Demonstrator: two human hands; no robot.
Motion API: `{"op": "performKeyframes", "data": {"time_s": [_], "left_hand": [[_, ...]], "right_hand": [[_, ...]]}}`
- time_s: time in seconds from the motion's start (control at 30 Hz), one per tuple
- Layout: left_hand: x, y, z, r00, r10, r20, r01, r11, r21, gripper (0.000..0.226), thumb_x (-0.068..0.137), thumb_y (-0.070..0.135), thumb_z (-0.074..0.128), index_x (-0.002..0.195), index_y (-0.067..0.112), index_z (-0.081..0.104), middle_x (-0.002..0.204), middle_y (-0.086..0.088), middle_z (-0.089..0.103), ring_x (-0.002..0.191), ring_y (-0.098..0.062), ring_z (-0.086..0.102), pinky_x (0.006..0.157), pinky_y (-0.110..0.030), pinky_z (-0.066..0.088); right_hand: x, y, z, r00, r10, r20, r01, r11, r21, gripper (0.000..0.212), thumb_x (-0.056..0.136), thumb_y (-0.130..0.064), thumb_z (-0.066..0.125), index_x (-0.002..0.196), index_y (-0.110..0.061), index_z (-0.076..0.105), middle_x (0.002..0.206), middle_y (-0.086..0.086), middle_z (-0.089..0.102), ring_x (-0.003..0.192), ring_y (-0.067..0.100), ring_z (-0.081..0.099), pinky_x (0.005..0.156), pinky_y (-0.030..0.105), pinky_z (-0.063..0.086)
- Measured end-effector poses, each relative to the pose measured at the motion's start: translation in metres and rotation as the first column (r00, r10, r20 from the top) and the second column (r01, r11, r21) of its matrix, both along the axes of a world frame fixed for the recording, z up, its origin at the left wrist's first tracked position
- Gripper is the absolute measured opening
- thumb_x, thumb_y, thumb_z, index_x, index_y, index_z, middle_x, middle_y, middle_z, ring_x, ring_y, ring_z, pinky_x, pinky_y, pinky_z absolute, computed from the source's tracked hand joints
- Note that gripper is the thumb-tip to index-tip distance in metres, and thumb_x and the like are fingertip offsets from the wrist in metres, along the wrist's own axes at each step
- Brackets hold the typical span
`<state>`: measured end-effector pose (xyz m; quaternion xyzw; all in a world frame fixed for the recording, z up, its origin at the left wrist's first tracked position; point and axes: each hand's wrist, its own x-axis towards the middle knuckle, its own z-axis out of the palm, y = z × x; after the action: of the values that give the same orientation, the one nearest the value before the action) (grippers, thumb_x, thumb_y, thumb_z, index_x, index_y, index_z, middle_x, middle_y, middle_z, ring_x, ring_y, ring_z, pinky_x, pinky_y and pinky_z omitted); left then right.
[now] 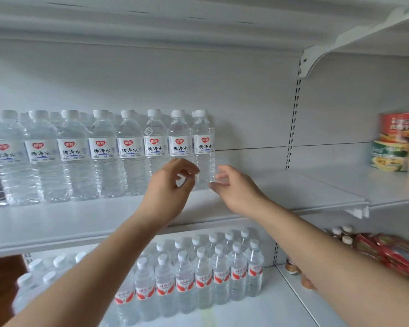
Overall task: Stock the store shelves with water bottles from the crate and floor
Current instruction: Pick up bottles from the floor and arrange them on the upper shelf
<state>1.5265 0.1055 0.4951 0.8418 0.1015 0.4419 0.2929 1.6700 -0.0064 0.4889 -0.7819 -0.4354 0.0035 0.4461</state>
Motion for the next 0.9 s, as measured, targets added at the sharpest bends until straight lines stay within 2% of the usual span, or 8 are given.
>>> {"op": "performKeyframes", "data": {"time_s": [0.1,0.2,0.37,0.5,0.6,0.7,0.77,0.9], "left_hand": [[-0.035,-0.045,-0.008,0.983,-0.165,0.078,0.174,0.975,-0.135,0.018,0.097,0.01,0.061,0.095,0.025,0.071,0.097,0.012,0.072,0.095,-0.007,0.065,0.083,-0.015,0.047],[-0.058,-0.081,-0.053,0.93,-0.361,0.074,0.366,0.882,-0.296,0.012,0.097,0.014,0.063,0.096,0.022,0.071,0.099,0.006,0.073,0.099,-0.019,0.068,0.088,-0.032,0.051],[-0.07,-0.13,-0.178,0.888,-0.459,0.033,0.368,0.666,-0.649,0.012,0.096,-0.006,0.057,0.095,0.001,0.068,0.086,-0.001,0.07,0.08,-0.016,0.066,0.072,-0.019,0.051],[-0.079,-0.175,-0.291,0.845,-0.533,-0.047,0.228,0.437,-0.87,0.011,0.096,-0.002,0.058,0.094,0.002,0.067,0.085,-0.008,0.068,0.077,-0.018,0.063,0.07,-0.024,0.052],[-0.097,-0.201,-0.366,0.802,-0.582,-0.135,0.033,0.27,-0.962,0.011,0.096,0.004,0.057,0.096,0.006,0.069,0.087,-0.01,0.071,0.077,-0.022,0.065,0.071,-0.032,0.051],[-0.112,-0.218,-0.422,0.752,-0.587,-0.301,-0.192,0.241,-0.951,0.013,0.094,0.006,0.058,0.097,0.004,0.07,0.078,-0.007,0.069,0.068,-0.02,0.06,0.062,-0.028,0.045],[-0.108,-0.225,-0.433,0.716,-0.608,-0.344,-0.2,0.293,-0.935,0.011,0.09,0.01,0.063,0.095,0.003,0.07,0.077,-0.008,0.065,0.063,-0.02,0.058,0.059,-0.028,0.045],[-0.1,-0.244,-0.424,0.598,-0.717,-0.358,-0.099,0.378,-0.921,0.011,0.098,0.008,0.059,0.095,0.003,0.068,0.079,-0.009,0.066,0.063,-0.021,0.062,0.06,-0.03,0.049]], "right_hand": [[-0.048,-0.069,-0.022,0.997,0.078,-0.012,-0.067,0.922,0.382,0.022,0.099,-0.005,0.059,0.116,-0.015,0.066,0.111,-0.003,0.072,0.107,0.011,0.068,0.093,0.028,0.055],[-0.087,-0.132,-0.072,0.995,0.044,-0.086,0.003,0.875,0.483,0.02,0.1,-0.001,0.056,0.106,-0.015,0.068,0.103,-0.004,0.071,0.099,0.015,0.068,0.079,0.021,0.056],[-0.122,-0.19,-0.209,0.908,-0.116,-0.403,0.238,0.934,0.266,0.009,0.099,-0.011,0.061,0.1,-0.018,0.067,0.087,-0.001,0.071,0.084,0.015,0.069,0.071,0.03,0.057],[-0.154,-0.232,-0.314,0.749,-0.29,-0.597,0.341,0.94,-0.029,0.009,0.099,-0.013,0.062,0.094,-0.02,0.066,0.077,0.001,0.072,0.072,0.013,0.068,0.062,0.028,0.054],[-0.182,-0.268,-0.371,0.625,-0.412,-0.663,0.371,0.904,-0.211,0.01,0.099,-0.013,0.061,0.091,-0.016,0.068,0.074,0.002,0.073,0.069,0.013,0.069,0.063,0.028,0.056],[-0.206,-0.307,-0.404,0.455,-0.486,-0.746,0.454,0.847,-0.276,0.011,0.098,-0.01,0.063,0.09,-0.007,0.069,0.072,0.005,0.074,0.065,0.015,0.069,0.059,0.028,0.056],[-0.214,-0.326,-0.411,0.375,-0.519,-0.768,0.53,0.8,-0.282,0.013,0.098,-0.008,0.063,0.086,-0.005,0.067,0.067,0.004,0.072,0.061,0.015,0.066,0.055,0.026,0.053],[-0.221,-0.352,-0.404,0.368,-0.568,-0.736,0.603,0.748,-0.276,0.013,0.098,-0.01,0.063,0.089,-0.004,0.069,0.069,0.003,0.073,0.064,0.018,0.066,0.057,0.03,0.053]]}}
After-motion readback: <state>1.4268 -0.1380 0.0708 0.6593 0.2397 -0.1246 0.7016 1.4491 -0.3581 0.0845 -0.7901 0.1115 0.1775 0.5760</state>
